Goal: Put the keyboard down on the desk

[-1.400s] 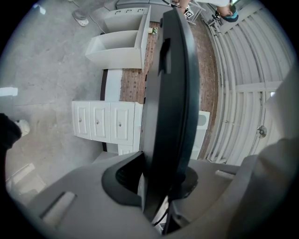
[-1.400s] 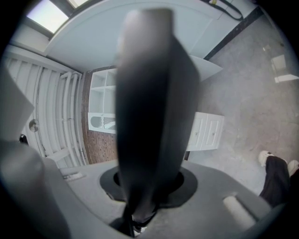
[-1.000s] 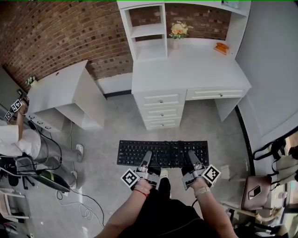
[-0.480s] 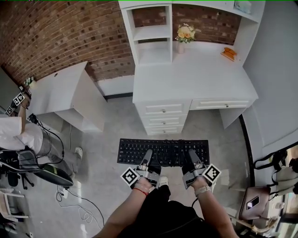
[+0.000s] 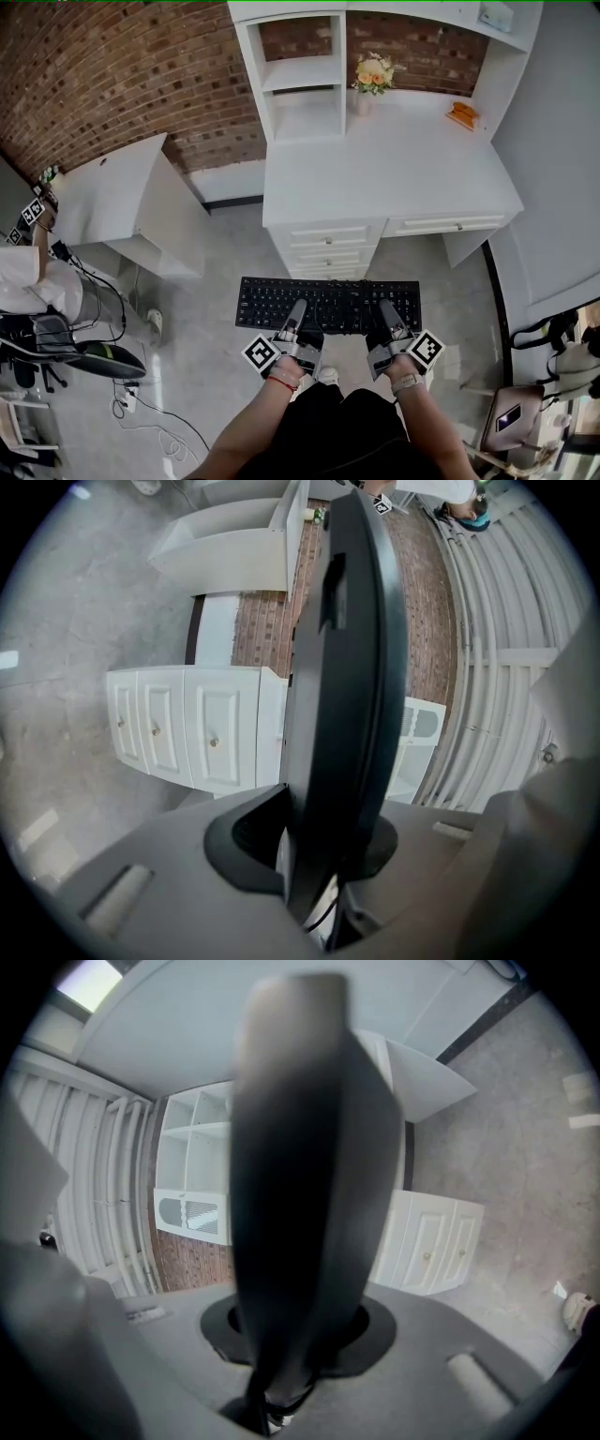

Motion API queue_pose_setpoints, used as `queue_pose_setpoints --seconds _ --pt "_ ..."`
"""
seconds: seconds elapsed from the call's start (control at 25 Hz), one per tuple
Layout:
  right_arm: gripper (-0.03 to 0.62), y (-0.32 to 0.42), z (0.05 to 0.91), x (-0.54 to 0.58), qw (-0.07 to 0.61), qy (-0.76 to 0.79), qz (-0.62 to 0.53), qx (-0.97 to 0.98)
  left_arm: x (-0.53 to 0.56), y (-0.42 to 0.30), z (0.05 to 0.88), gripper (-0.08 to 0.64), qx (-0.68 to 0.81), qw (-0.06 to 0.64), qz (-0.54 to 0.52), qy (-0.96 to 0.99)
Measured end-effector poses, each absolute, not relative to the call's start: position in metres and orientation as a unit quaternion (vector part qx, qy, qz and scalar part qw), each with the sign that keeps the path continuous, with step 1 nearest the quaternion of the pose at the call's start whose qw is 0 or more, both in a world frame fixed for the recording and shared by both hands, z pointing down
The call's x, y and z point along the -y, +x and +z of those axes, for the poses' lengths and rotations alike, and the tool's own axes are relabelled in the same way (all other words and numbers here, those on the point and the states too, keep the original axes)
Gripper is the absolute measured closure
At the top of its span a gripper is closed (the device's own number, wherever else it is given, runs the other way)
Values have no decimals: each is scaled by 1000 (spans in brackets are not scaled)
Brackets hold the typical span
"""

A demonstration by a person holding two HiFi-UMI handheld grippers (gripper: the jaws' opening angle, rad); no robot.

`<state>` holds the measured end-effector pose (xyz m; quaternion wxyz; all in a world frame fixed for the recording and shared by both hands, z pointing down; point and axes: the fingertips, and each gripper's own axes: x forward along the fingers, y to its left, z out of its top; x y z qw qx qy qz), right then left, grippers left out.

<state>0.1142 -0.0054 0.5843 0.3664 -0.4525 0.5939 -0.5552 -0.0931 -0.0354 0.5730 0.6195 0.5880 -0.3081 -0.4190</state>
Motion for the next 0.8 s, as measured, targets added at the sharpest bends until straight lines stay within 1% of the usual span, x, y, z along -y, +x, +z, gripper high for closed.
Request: queue_pose_setpoints --seconds 0.6,0.8 --pt "512 123 586 35 363 -455 -561 -589 64 -84 579 485 312 632 -422 570" --pt "512 124 589 54 350 -454 -566 -592 79 -84 579 485 315 631 -431 563"
